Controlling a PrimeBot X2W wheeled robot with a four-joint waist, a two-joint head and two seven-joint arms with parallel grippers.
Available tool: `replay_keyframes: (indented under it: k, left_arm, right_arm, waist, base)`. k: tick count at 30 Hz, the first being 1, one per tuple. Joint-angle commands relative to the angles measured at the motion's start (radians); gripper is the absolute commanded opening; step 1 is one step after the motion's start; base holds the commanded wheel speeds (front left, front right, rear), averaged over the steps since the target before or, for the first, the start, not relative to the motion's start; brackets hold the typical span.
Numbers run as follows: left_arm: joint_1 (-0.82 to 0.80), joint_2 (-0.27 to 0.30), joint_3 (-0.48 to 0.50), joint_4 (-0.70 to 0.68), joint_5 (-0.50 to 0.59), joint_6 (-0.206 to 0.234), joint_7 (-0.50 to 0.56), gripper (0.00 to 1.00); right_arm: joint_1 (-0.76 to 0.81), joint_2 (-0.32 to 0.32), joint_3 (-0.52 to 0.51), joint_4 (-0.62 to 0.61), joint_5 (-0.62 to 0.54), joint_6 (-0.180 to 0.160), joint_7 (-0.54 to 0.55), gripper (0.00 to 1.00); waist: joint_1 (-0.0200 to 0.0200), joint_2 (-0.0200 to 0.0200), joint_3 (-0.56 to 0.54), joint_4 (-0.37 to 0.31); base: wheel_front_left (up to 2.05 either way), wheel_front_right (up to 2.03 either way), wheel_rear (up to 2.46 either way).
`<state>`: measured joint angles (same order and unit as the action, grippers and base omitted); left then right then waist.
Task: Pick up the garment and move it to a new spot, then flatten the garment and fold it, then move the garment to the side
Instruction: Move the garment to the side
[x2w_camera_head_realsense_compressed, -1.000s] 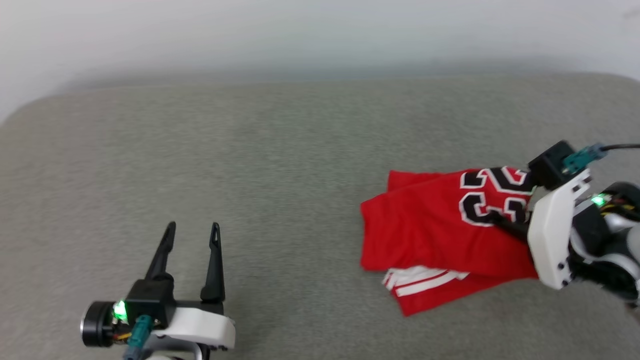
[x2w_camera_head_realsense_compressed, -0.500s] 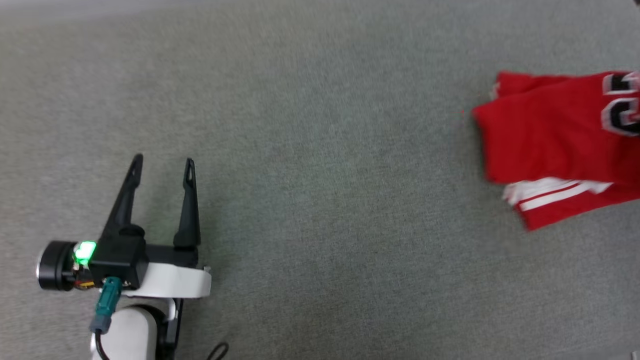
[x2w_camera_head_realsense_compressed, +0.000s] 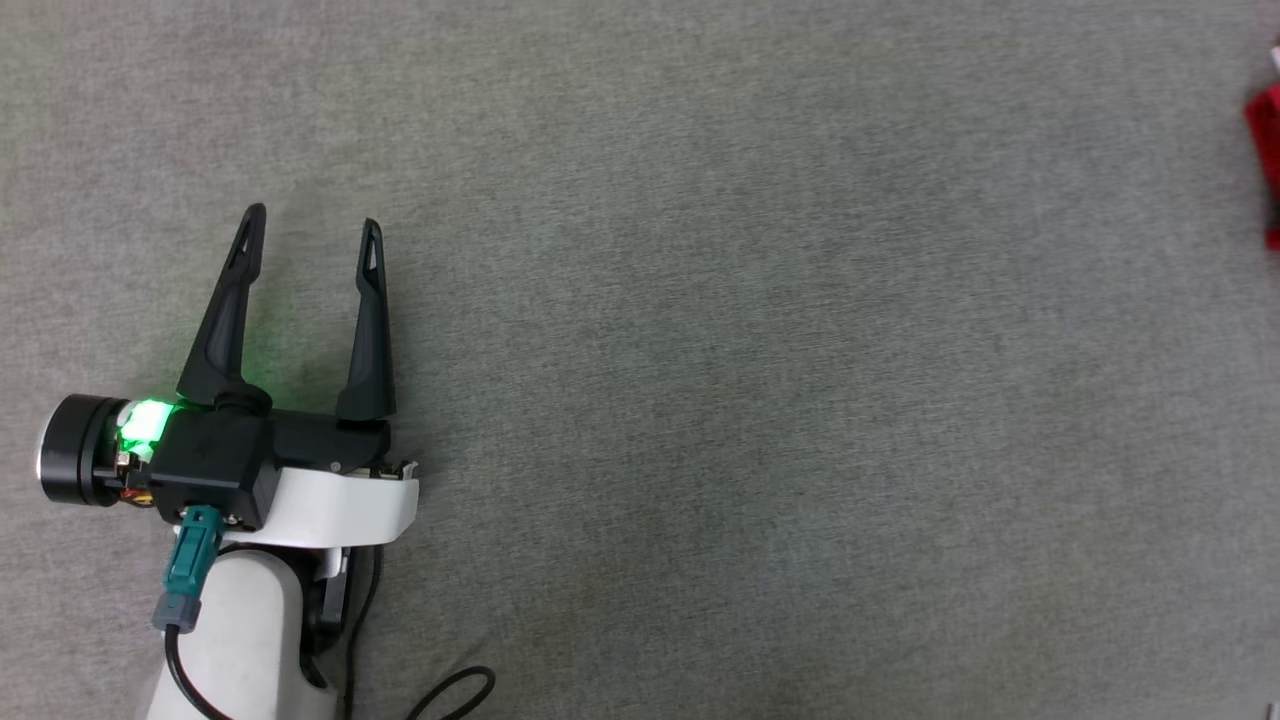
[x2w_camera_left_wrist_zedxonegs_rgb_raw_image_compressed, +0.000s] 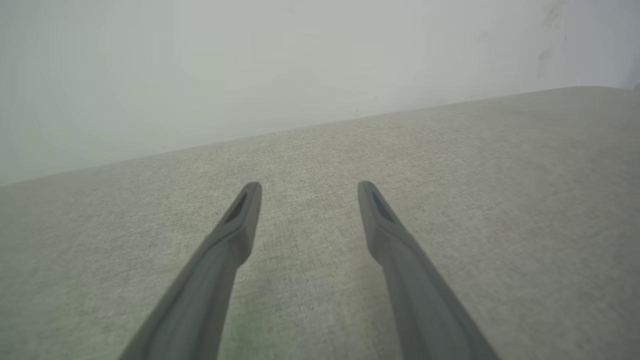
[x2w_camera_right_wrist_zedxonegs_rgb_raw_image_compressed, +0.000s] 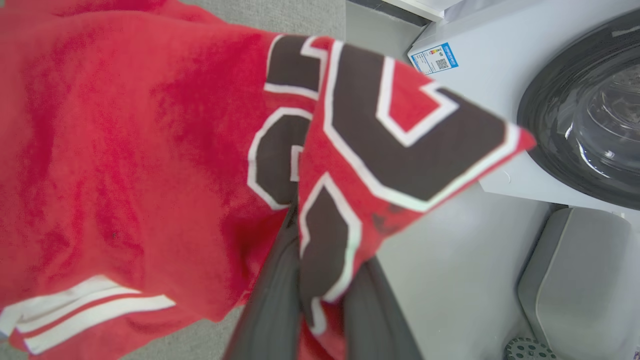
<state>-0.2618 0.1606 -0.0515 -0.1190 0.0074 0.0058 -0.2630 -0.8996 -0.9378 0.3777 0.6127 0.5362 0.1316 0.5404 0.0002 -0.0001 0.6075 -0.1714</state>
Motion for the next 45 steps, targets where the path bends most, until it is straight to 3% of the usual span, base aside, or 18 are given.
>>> replay_keyframes:
  k: [1,3,4,5,6,7,14,21,26,31,41,45]
  left_arm:
    - [-0.011,0.004,0.001,-0.003,0.002,0.003,-0.002,1.00]
    - [-0.012,0.005,0.000,-0.003,0.000,0.008,-0.002,1.00]
    - [-0.011,0.004,0.000,-0.001,-0.001,0.009,-0.002,1.00]
    - [-0.010,0.004,-0.001,0.001,-0.003,0.010,-0.002,1.00]
    - [-0.006,0.003,-0.001,0.003,-0.004,0.012,-0.002,1.00]
    - [-0.002,0.001,-0.003,0.005,-0.005,0.013,-0.002,1.00]
    - [0.046,-0.017,-0.016,0.036,-0.018,0.022,-0.002,1.00]
    - [0.123,-0.036,-0.017,0.070,-0.038,0.031,-0.002,1.00]
    - [0.183,-0.048,-0.008,0.085,-0.046,0.040,-0.002,1.00]
    - [0.232,-0.057,-0.006,0.097,-0.052,0.046,-0.002,1.00]
    - [0.269,-0.070,-0.004,0.147,-0.063,0.037,-0.002,1.00]
    - [0.290,-0.073,-0.001,0.160,-0.061,0.041,-0.002,1.00]
  right_arm:
    - [-0.007,0.016,-0.015,0.012,-0.009,-0.002,-0.008,0.00]
    - [-0.007,0.038,-0.051,0.035,-0.032,-0.002,-0.018,0.00]
    - [-0.006,0.048,-0.070,0.048,-0.046,-0.002,-0.027,0.08]
    - [0.000,0.058,-0.084,0.061,-0.056,-0.002,-0.027,0.31]
    - [0.007,0.069,-0.099,0.072,-0.064,-0.002,-0.028,0.93]
    - [0.009,0.078,-0.116,0.078,-0.073,-0.002,-0.037,1.00]
    - [0.047,0.090,-0.204,0.102,-0.138,-0.002,-0.162,1.00]
    - [0.086,0.145,-0.310,0.047,-0.241,-0.002,-0.442,1.00]
    - [0.129,0.268,-0.387,-0.029,-0.333,-0.002,-0.647,1.00]
    - [0.209,0.409,-0.423,-0.147,-0.391,-0.002,-0.766,1.00]
    - [0.510,0.699,-0.421,-0.468,-0.405,-0.002,-0.806,1.00]
    - [0.628,0.766,-0.406,-0.515,-0.396,-0.002,-0.805,1.00]
  waist:
    - [-0.0002,0.0001,0.012,0.012]
    - [-0.0002,0.0001,0.011,0.015]
    - [-0.0002,0.0001,0.006,0.017]
    - [-0.0002,0.0001,-0.002,0.018]
    - [-0.0002,0.0001,-0.013,0.019]
    - [-0.0002,0.0001,-0.025,0.020]
    - [-0.0002,0.0001,-0.141,0.034]
    - [-0.0002,0.0001,-0.279,0.057]
    - [-0.0002,0.0001,-0.370,0.076]
    - [-0.0002,0.0001,-0.440,0.106]
    - [-0.0002,0.0001,-0.528,0.197]
    - [-0.0002,0.0001,-0.558,0.211]
  base:
    - [0.00,0.00,0.00]
    - [0.00,0.00,0.00]
    - [0.00,0.00,0.00]
    - [0.00,0.00,0.00]
    - [0.00,0.00,0.00]
    - [0.00,0.00,0.00]
    - [0.00,0.00,0.00]
    - [0.00,0.00,0.00]
    - [0.00,0.00,0.00]
    - [0.00,0.00,0.00]
    - [0.00,0.00,0.00]
    - [0.00,0.00,0.00]
